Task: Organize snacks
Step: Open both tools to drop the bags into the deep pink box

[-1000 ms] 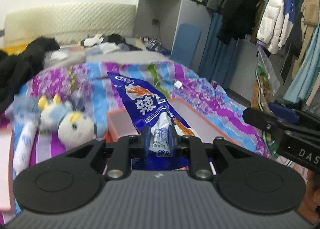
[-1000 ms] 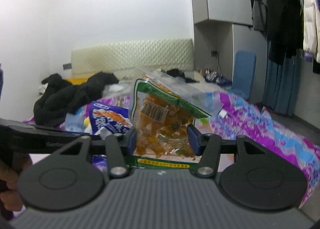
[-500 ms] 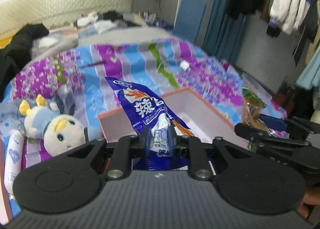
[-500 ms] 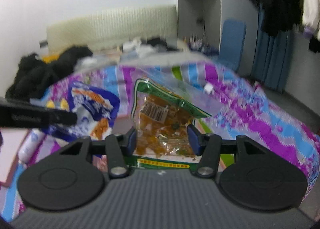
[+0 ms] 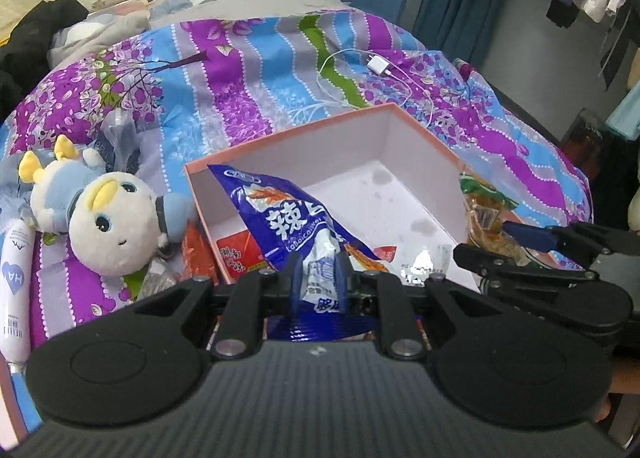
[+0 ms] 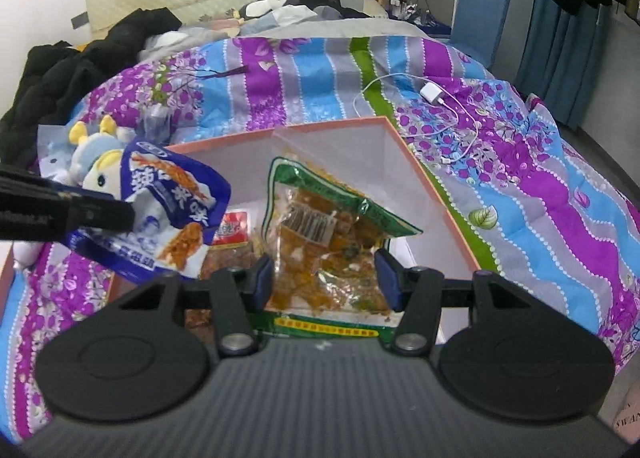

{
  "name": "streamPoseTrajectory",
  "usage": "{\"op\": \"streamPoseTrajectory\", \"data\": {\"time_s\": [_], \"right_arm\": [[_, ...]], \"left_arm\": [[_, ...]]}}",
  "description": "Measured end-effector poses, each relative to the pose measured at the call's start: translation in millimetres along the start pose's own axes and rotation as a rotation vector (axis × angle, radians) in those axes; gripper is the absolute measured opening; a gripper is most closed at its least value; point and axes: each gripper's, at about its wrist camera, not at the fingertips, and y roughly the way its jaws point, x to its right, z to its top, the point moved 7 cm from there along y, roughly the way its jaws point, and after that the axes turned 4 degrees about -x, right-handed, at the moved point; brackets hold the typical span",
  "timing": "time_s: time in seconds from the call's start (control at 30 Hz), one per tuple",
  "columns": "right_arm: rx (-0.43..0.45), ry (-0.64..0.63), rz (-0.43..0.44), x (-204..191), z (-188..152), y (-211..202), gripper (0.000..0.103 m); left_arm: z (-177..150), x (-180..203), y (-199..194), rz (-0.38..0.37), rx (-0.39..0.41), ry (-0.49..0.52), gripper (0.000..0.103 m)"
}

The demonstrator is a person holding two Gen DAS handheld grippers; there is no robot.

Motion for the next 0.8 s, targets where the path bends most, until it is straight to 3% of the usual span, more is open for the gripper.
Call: {"op": "streamPoseTrajectory", "data": {"time_s": [0.1,0.13,0.17,0.2,0.3,0.5,0.7,0.8], "right_arm": [[-0.001,-0.009,-0.008,0,-1,1,0.061],[-0.003,-0.005,-0.009,0,-2,1,0.066],[-0.006,0.0,-0.017,1,-2,1,0.081],[-0.002,0.001,-0.021,2,-2,1,0.085],[0.02,0.007,-0.023,4,-3,-5,0.085],[0.081,0.045,0.003,4,1,-25,0.085],[0.152,0.047,0.022,-6,6,-55,0.085],[0.187,0.059,0.034,-11,8,-73,0.085]], "left_arm": [[0,-2,-3,0.027,0.006,-0.019,0.022],[1,-4,-4,0.036,0.01,-0.029,0.025],[2,-4,-5,0.035,0.007,-0.036,0.031],[2,-4,-7,0.018,0.012,-0.034,0.037],[1,-3,-17,-0.001,0.038,-0.031,0.044],[-4,-4,-41,-0.02,0.068,-0.045,0.044],[-8,1,-82,-0.006,0.124,0.003,0.044],[-9,-1,-102,-0.04,0.147,-0.027,0.044]]}}
